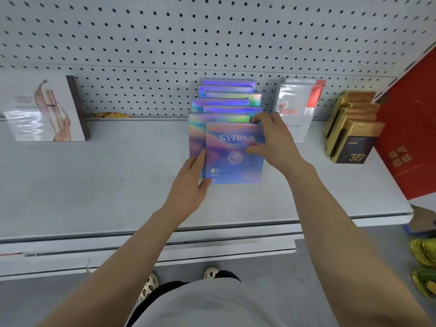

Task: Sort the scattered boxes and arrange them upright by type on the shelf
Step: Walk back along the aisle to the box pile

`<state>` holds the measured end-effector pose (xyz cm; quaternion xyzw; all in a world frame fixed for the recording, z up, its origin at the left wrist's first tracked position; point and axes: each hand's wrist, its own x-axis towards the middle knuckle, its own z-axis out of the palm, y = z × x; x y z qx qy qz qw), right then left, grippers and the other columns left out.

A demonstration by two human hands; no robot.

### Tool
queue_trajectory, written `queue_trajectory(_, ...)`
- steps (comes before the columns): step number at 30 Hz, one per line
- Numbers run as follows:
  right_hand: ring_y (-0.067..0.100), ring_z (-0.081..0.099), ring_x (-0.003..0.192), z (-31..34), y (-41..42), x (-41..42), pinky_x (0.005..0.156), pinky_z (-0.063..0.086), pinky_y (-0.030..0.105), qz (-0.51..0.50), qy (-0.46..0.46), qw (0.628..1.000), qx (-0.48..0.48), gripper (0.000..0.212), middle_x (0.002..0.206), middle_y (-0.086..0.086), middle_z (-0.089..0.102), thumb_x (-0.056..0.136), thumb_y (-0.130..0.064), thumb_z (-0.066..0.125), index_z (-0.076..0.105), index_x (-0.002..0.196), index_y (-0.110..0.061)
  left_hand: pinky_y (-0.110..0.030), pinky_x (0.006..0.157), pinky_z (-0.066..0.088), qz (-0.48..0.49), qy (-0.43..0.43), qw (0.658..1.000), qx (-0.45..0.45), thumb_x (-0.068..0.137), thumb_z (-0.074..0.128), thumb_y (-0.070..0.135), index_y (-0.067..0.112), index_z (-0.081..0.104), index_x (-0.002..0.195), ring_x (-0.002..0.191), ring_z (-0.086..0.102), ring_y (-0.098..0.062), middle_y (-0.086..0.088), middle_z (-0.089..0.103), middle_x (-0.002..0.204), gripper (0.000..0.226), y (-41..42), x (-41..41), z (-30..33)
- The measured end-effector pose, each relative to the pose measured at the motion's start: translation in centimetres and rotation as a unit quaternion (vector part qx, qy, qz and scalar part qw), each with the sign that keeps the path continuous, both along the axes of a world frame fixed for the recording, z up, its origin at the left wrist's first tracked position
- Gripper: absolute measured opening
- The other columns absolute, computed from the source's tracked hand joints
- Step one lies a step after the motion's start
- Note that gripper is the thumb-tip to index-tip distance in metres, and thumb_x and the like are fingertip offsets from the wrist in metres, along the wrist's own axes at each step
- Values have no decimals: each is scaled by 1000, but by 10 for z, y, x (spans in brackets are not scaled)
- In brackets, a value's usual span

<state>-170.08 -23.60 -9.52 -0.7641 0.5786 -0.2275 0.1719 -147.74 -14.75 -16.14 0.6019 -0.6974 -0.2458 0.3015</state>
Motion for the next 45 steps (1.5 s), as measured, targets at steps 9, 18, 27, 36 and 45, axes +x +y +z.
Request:
queue_trajectory(9, 29, 49, 112, 0, 0, 2, 90, 47, 38, -15, 40, 998, -37, 67, 124, 9, 50, 69, -17, 84, 53, 128, -14, -35, 98, 44, -6, -9, 1000, 25, 91, 61, 13, 14, 26, 152, 117, 52, -28, -10, 48, 135, 70, -8, 3, 1)
queue_trajectory(18, 33, 52, 110, 2, 10, 25, 86, 42, 41, -45, 81, 981, -172, 37, 119, 9, 59, 84, -28, 66, 63, 118, -16, -37, 97, 48, 48, 39, 998, -5, 92, 60, 7, 14, 49, 140, 114, 58, -23, -6, 59, 128, 50, 7, 30, 9)
queue_trajectory(27, 36, 56, 96, -19, 49, 147, 92, 39, 41, 49, 7, 976, -210, 22, 106, 13, 62, 93, -16, 55, 66, 110, -9, -31, 91, 52, 235, 110, 965, -32, 95, 56, 11, 22, 62, 124, 101, 64, -10, 5, 67, 113, 32, 80, 134, 22)
queue_trajectory(36, 27, 53, 104, -40, 121, 330, 89, 45, 37, 211, -13, 971, -110, 27, 117, 9, 61, 102, -22, 50, 62, 123, -11, -9, 82, 45, 405, 115, 907, -30, 96, 55, 14, 28, 63, 120, 94, 63, -1, 12, 67, 107, 29, 204, 300, 22)
queue_trajectory(45, 30, 55, 106, -56, 204, 542, 93, 46, 42, 334, -22, 939, -73, 29, 119, 10, 63, 101, -22, 48, 62, 124, -10, -11, 80, 45, 509, 121, 852, -27, 96, 53, 11, 24, 64, 119, 92, 62, -3, 9, 67, 107, 29, 325, 466, 17)
